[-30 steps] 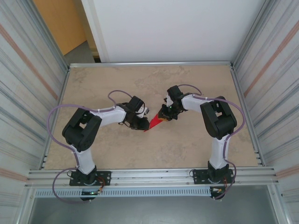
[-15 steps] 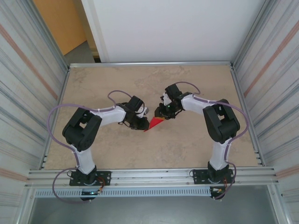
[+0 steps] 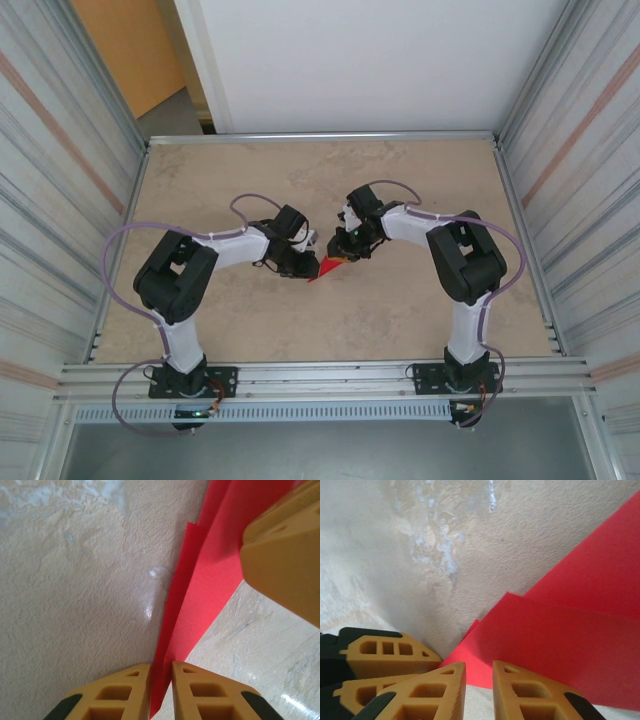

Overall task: Fold a paper plane with a square sheet of paper (pick it up from the middle)
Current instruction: Fold the wing for the fifth time at the center of the table.

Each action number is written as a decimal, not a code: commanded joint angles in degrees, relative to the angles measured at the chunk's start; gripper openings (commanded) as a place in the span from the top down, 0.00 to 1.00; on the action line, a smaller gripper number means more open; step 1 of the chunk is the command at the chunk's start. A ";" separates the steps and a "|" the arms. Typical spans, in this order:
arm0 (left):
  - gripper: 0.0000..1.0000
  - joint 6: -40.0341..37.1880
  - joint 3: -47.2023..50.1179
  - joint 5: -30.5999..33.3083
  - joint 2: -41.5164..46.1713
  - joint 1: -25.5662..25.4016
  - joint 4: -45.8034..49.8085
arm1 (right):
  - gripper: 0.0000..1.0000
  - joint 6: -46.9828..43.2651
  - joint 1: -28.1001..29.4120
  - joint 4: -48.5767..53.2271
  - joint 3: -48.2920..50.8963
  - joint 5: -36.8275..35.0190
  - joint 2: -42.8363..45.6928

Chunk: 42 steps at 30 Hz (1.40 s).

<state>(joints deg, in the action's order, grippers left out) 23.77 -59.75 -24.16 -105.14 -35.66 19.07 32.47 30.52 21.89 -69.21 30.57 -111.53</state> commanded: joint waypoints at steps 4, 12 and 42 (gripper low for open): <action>0.83 -0.13 1.61 -2.01 -1.85 -0.48 -0.17 | 0.80 -0.66 -0.03 0.67 0.22 -2.36 -2.61; 0.83 -0.13 1.61 -2.08 -0.33 -0.31 0.39 | 0.80 -0.96 -0.20 2.79 -0.31 -4.81 -4.95; 0.97 4.87 -4.88 -6.68 -4.33 -1.38 -7.37 | 0.88 -0.90 -0.90 4.75 0.02 -5.84 -6.48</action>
<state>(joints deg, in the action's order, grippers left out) 27.70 -63.07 -29.28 -108.22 -37.54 12.78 32.45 29.89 23.68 -70.24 29.63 -114.32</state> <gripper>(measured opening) 0.049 0.123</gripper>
